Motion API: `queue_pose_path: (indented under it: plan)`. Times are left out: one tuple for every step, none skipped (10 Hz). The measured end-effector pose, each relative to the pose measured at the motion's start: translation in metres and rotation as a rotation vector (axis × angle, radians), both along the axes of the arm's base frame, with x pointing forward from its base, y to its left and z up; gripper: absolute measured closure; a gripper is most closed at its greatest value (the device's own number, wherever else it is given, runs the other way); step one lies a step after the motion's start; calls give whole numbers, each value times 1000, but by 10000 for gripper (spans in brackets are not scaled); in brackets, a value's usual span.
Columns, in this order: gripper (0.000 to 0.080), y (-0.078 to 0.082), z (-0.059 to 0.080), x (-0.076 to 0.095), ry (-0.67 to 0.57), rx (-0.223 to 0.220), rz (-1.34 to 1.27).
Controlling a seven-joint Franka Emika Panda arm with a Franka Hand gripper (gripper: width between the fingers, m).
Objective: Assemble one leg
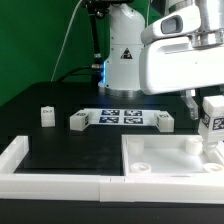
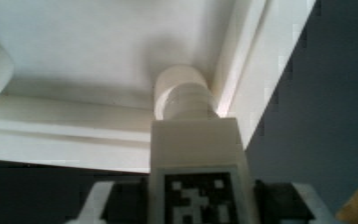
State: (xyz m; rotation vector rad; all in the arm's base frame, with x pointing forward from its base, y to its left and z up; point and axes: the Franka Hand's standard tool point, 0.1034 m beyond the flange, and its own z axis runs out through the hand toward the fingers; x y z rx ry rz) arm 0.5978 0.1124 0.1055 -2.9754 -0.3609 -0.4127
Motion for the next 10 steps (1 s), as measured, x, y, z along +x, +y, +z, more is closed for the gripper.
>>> queue_pose_path:
  plan:
    - [509,0,0,0,0,0,0]
    - [509,-1,2,4,-41,2,-6]
    - [509,-2,-1,2,-59,2,-9]
    - [509,-2,0,3,-71,2,-9]
    - [509,-5,1,8,-115,0,-6]
    - [509,-8,-2,10,-126,-3,1]
    - [509,-7,0,14,-114,-2,3]
    - [509,-8,1,18,-124,-1,1]
    - [509,-10,-1,21,-157,0,-4]
    - [509,-9,-5,19,-144,0,-2]
